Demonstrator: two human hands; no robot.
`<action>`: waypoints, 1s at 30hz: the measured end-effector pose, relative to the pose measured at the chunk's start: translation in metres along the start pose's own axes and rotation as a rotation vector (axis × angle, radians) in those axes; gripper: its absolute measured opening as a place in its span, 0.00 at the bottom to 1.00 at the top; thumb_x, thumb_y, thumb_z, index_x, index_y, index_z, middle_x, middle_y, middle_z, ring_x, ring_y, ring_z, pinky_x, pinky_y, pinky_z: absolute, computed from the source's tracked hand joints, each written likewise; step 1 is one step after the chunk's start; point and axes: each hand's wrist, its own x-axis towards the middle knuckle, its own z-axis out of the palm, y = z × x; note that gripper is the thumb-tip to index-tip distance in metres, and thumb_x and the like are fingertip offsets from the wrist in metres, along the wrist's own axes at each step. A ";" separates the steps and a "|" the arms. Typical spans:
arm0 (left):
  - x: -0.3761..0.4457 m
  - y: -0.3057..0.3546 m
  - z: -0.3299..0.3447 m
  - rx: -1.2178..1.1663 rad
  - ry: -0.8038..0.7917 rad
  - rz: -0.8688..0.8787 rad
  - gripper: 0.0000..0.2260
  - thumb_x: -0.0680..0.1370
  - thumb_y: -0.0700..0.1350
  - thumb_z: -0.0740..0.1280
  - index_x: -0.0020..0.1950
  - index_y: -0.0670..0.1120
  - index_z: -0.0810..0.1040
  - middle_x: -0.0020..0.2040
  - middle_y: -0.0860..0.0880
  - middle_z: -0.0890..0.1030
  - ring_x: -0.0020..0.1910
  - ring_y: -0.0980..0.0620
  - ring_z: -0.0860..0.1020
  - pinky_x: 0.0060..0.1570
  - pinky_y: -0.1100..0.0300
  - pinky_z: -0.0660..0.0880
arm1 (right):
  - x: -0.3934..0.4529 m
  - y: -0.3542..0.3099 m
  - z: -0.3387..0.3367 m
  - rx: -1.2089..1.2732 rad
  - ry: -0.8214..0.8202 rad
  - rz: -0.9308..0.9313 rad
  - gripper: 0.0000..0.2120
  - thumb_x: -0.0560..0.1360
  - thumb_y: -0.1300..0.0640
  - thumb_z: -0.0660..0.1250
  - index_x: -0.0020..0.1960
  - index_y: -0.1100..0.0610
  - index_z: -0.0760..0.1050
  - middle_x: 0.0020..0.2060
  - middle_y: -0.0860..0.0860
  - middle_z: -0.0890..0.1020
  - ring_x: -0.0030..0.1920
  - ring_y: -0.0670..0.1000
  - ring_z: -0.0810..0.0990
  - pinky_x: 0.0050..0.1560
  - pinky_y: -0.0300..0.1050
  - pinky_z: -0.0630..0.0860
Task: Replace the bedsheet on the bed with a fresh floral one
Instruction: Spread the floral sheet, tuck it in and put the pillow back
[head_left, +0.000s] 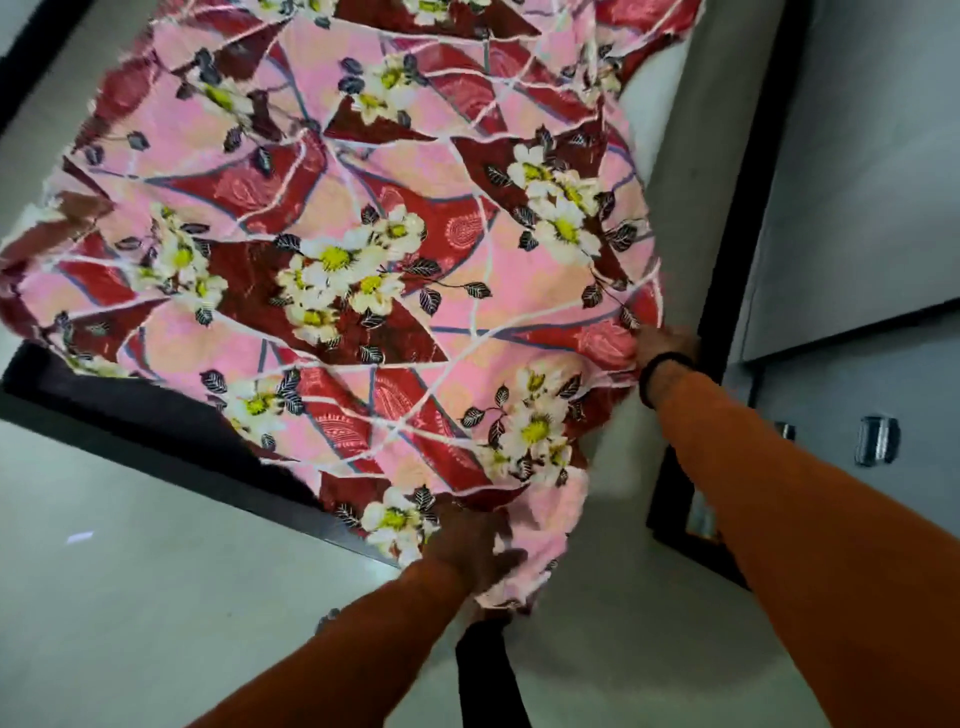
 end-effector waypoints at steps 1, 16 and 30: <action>0.004 0.004 -0.008 -0.045 0.085 -0.011 0.18 0.78 0.64 0.64 0.60 0.55 0.80 0.61 0.51 0.82 0.60 0.47 0.80 0.57 0.57 0.75 | -0.001 -0.003 0.003 -0.011 -0.023 0.017 0.17 0.78 0.55 0.69 0.63 0.63 0.79 0.59 0.58 0.83 0.49 0.51 0.79 0.49 0.46 0.77; 0.030 0.005 -0.100 -0.052 0.188 -0.010 0.27 0.81 0.59 0.64 0.79 0.63 0.61 0.72 0.50 0.74 0.70 0.48 0.73 0.65 0.54 0.72 | -0.024 -0.007 -0.026 -0.145 0.104 -0.098 0.09 0.76 0.56 0.72 0.45 0.64 0.82 0.38 0.59 0.82 0.43 0.58 0.82 0.46 0.52 0.78; 0.196 0.110 -0.218 -0.246 0.561 0.081 0.12 0.79 0.60 0.66 0.56 0.55 0.78 0.44 0.55 0.80 0.44 0.53 0.80 0.45 0.55 0.75 | 0.130 -0.197 0.073 -0.124 -0.037 -0.315 0.18 0.76 0.46 0.68 0.59 0.58 0.78 0.55 0.58 0.82 0.55 0.59 0.80 0.52 0.46 0.73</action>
